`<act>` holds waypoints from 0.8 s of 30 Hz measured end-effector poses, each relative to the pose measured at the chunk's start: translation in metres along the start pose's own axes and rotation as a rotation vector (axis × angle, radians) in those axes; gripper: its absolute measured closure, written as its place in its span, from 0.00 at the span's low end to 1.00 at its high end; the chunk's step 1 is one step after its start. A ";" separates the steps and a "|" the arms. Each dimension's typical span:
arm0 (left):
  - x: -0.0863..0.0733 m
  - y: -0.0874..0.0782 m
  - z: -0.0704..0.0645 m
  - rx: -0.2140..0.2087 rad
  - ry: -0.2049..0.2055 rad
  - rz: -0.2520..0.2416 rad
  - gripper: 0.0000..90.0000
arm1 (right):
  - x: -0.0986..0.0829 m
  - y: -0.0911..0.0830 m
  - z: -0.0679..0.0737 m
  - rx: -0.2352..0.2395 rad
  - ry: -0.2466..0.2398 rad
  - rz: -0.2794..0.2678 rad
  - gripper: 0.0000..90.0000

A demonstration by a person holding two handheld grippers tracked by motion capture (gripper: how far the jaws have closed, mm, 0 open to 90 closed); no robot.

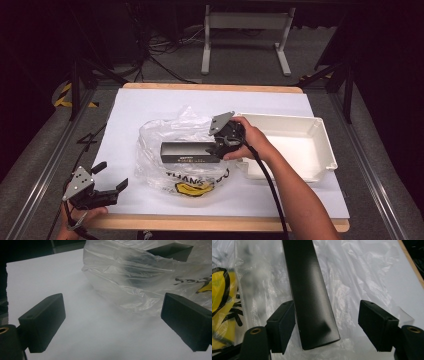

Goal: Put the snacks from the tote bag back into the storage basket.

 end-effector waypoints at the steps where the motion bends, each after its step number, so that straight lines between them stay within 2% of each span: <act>1: 0.000 0.000 0.000 0.001 0.000 0.001 0.07 | 0.001 0.002 0.000 0.004 -0.009 0.007 0.34; 10: 0.000 0.000 0.000 -0.002 0.005 0.002 0.07 | 0.007 0.025 0.003 0.078 -0.048 0.086 0.34; 14: 0.000 -0.001 0.000 -0.005 0.003 0.012 0.07 | 0.010 0.032 0.001 0.091 -0.062 0.108 0.34; 22: -0.002 -0.001 0.001 -0.008 -0.003 0.011 0.07 | 0.011 0.045 -0.001 0.146 -0.084 0.188 0.34; 24: -0.003 -0.002 0.002 -0.006 -0.006 0.019 0.07 | 0.011 0.047 -0.002 0.145 -0.081 0.198 0.34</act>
Point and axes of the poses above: each handheld gripper's, and its own axes: y roughly forward along the jaws, x roughly out of its top, z roughly to its left, the point moved 4 cm from there along y, roughly forward along the jaws, and after that the axes turned 3 degrees about x, right-handed, at the moved point
